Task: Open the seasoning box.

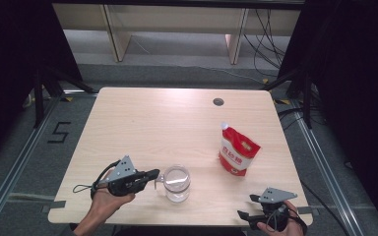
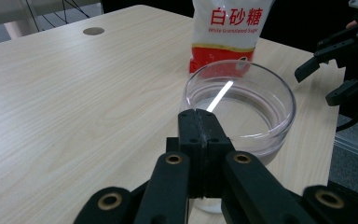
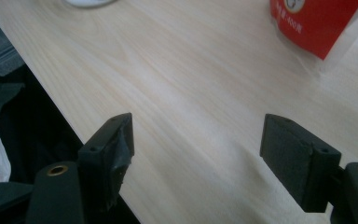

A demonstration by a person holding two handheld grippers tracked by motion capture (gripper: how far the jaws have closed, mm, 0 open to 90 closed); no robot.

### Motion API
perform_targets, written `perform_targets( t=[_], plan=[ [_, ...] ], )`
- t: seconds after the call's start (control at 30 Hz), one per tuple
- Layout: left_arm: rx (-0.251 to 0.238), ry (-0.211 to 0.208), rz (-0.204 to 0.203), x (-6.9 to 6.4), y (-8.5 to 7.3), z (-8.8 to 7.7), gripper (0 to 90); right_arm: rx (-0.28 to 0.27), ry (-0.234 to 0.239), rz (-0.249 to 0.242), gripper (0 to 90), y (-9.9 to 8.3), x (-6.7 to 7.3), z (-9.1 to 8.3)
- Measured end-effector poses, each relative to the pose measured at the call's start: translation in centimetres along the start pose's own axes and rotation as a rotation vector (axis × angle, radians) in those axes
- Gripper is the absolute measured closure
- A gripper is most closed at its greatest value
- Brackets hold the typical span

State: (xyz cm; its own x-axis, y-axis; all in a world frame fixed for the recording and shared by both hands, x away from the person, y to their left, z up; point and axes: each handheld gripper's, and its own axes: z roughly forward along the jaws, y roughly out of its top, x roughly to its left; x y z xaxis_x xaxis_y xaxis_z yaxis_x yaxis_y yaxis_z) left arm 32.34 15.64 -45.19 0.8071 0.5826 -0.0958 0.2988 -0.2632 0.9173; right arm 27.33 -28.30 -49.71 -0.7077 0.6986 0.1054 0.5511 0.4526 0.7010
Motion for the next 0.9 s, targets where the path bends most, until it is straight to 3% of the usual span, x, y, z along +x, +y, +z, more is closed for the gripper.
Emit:
perform_targets(
  t=[0.17,0.2,0.37,0.53,0.57,0.7,0.9],
  plan=[
    [0.003,0.001,0.0,0.0,-0.2,0.1,89.3,-0.079,0.033,-0.045,36.6,1.1,0.9,0.2],
    [0.003,-0.004,0.002,0.1,-0.3,0.2,89.4,-0.123,0.022,-0.088,37.6,1.7,1.1,0.3],
    [0.004,-0.006,0.0,0.1,-0.4,0.2,89.3,-0.23,0.039,-0.168,50.9,4.0,2.8,0.9],
    [0.004,-0.008,0.003,0.1,-0.4,0.2,89.4,-0.293,0.09,-0.229,64.0,6.5,4.5,2.3],
    [0.005,-0.008,0.003,0.1,-0.4,0.2,89.3,-0.317,0.119,-0.268,69.7,7.6,5.1,3.0],
    [0.005,-0.009,0.005,0.1,-0.4,0.2,89.4,-0.342,0.133,-0.296,77.6,8.9,5.9,3.8],
    [0.002,-0.012,-0.004,0.2,-0.4,0.2,89.3,-0.359,0.17,-0.287,86.9,10.5,6.9,5.4]
  ],
)
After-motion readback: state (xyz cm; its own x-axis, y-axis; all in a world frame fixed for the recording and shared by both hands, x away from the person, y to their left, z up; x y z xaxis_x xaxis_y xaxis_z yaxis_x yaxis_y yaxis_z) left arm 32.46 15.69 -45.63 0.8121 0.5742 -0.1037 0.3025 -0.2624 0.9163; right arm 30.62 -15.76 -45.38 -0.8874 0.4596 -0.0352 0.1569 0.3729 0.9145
